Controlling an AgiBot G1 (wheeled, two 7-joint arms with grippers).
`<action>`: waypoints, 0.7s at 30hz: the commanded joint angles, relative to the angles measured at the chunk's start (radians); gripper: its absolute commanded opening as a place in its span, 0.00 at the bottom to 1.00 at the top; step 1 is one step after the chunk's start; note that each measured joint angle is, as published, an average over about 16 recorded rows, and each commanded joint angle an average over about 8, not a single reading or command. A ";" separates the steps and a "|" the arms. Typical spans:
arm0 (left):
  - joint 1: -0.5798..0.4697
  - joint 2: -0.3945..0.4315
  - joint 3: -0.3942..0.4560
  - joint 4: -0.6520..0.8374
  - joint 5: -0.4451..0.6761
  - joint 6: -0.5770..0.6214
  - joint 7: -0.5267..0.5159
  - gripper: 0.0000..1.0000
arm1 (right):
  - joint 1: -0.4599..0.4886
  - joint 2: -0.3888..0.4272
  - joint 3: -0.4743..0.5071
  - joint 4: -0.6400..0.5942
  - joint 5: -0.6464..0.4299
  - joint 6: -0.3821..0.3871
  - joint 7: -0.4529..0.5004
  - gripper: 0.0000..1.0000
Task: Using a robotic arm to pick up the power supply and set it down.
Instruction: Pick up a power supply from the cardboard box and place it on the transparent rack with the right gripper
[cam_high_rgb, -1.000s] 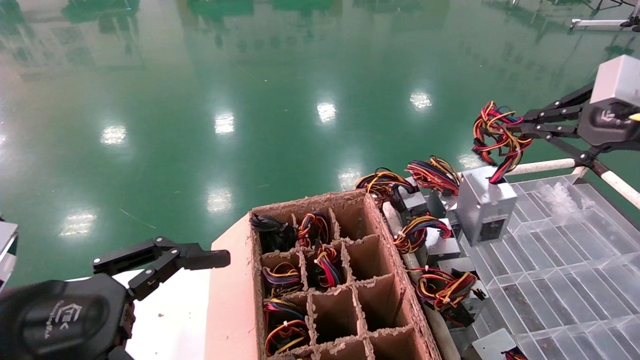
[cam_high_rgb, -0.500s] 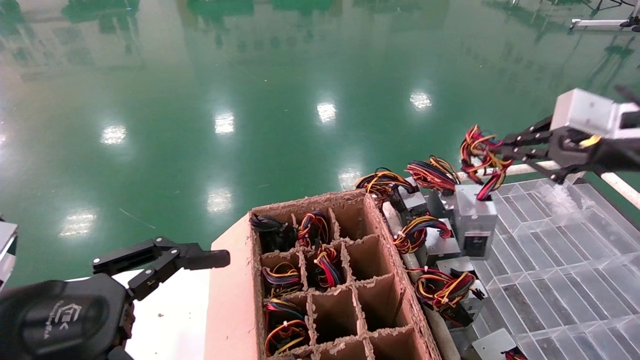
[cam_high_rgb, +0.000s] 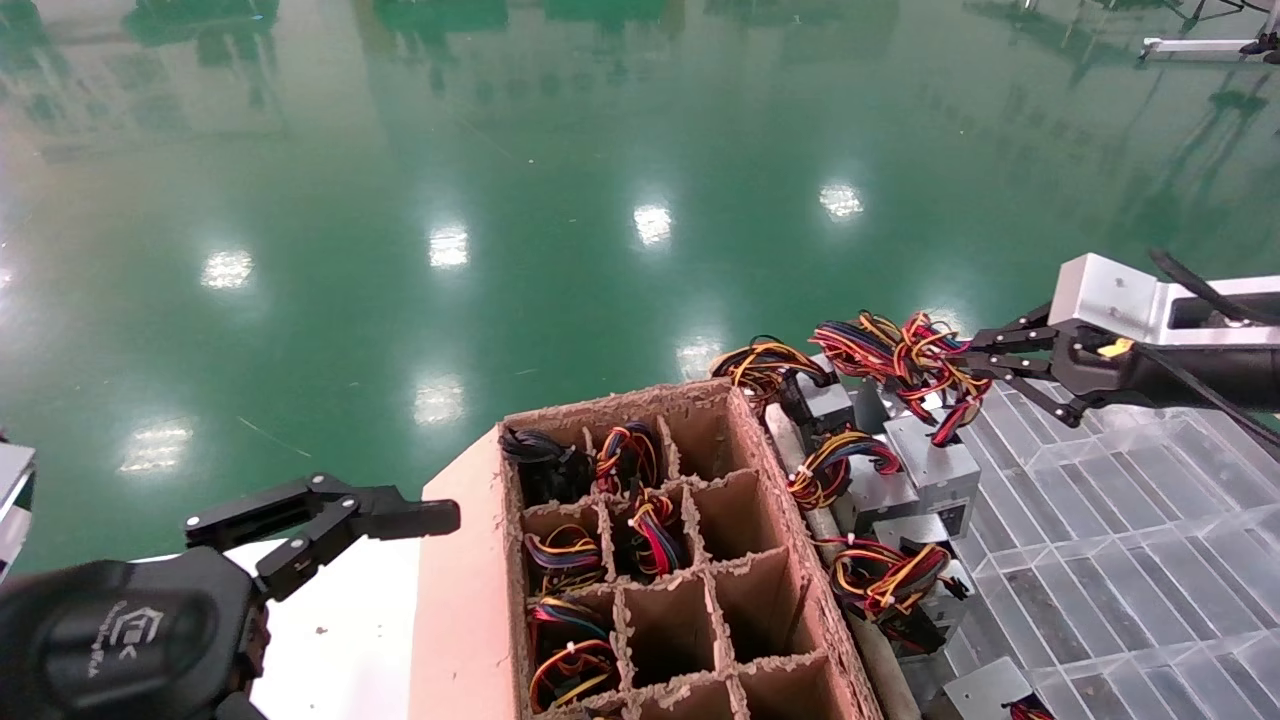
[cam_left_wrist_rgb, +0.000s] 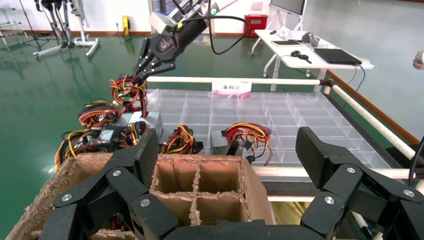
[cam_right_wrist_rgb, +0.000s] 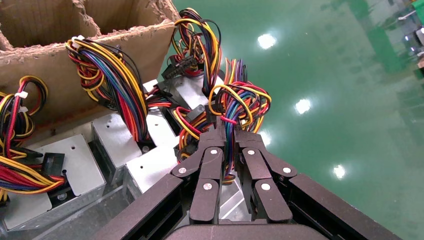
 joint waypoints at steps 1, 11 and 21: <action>0.000 0.000 0.000 0.000 0.000 0.000 0.000 1.00 | -0.006 0.004 0.001 0.000 0.002 0.000 -0.001 0.00; 0.000 0.000 0.000 0.000 0.000 0.000 0.000 1.00 | -0.047 0.038 0.011 -0.008 0.015 0.018 -0.004 0.27; 0.000 0.000 0.000 0.000 0.000 0.000 0.000 1.00 | -0.064 0.047 0.019 -0.008 0.028 0.032 -0.007 1.00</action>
